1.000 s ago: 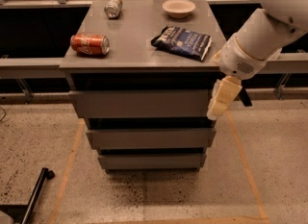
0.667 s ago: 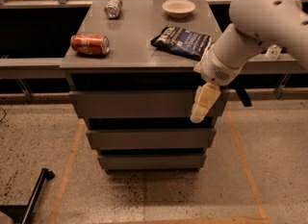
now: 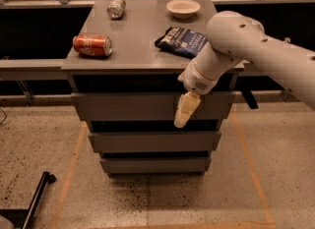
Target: Open top drawer
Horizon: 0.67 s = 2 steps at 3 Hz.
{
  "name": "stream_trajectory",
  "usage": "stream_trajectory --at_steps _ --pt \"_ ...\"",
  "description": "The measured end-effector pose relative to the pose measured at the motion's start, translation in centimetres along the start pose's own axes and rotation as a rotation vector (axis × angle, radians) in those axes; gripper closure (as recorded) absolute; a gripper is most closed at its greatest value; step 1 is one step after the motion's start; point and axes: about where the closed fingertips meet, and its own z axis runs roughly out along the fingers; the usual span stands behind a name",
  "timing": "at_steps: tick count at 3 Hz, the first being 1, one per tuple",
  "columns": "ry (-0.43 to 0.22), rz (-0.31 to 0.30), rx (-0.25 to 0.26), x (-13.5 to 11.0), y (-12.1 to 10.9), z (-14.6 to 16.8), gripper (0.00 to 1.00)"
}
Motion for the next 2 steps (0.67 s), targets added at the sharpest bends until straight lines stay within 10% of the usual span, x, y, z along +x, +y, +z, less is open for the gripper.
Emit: stream_trajectory --at_steps 2 --pt "-0.117 0.001 -0.025 -2.1 -2.0 5.7 0.00"
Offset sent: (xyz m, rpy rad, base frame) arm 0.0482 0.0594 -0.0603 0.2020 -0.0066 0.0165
